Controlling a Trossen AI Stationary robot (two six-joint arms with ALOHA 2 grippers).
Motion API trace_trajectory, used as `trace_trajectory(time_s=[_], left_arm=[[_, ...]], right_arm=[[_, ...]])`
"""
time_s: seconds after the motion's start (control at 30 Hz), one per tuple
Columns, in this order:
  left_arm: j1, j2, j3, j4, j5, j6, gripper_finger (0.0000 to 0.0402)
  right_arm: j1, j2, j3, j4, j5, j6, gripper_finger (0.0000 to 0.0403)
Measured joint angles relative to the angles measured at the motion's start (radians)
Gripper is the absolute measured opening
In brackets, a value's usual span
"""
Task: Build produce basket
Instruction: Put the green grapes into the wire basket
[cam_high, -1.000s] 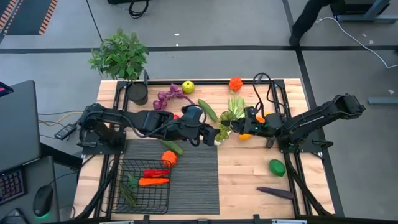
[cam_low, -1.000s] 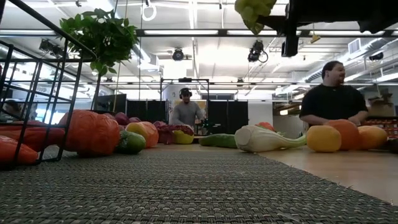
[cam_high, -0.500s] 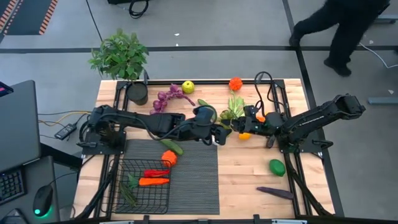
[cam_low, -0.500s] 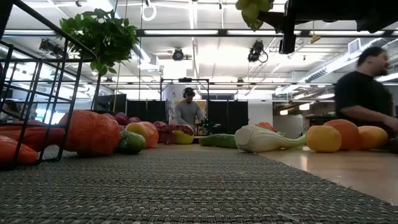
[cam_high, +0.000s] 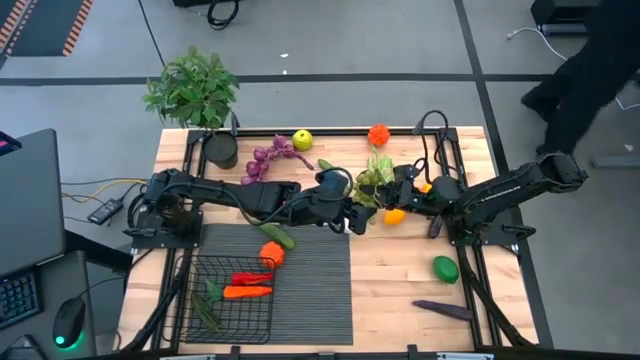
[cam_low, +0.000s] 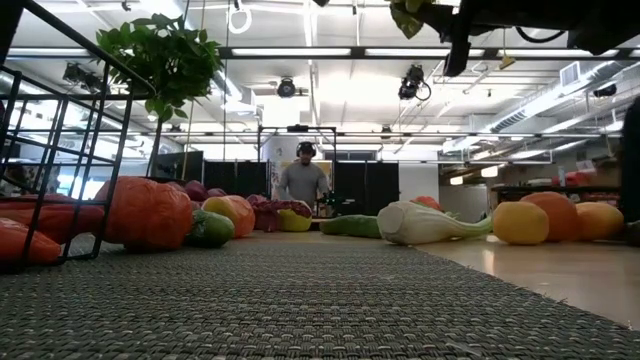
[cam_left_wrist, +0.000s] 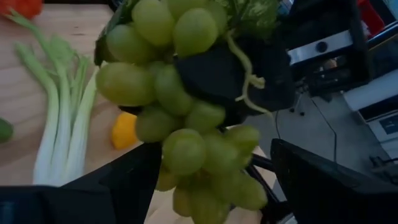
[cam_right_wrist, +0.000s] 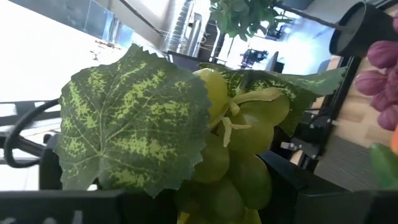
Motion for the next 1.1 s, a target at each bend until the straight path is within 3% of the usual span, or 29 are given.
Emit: trace_trajectory(time_s=[0.2, 0.37, 0.7, 0.87, 1.1], left_arm=[[0.008, 0.000, 0.000, 0.000, -0.010, 0.003, 0.0304], [0.012, 0.000, 0.000, 0.000, -0.015, 0.004, 0.0277], [0.011, 0.000, -0.001, -0.005, -0.021, 0.013, 0.0144], [0.011, -0.017, -0.001, -0.027, -0.007, 0.033, 0.0095], [0.012, -0.056, 0.000, -0.047, -0.018, 0.079, 0.0063]], right_arm=[[0.000, -0.001, 0.002, 0.018, -0.001, 0.010, 0.0166], [0.000, -0.001, 0.002, 0.017, 0.000, 0.010, 0.0166], [0.009, -0.002, 0.002, 0.018, -0.026, -0.029, 0.0171], [0.009, -0.002, 0.002, 0.014, -0.090, -0.049, 0.0204], [0.010, -0.001, 0.002, -0.016, -0.220, -0.067, 0.0296]])
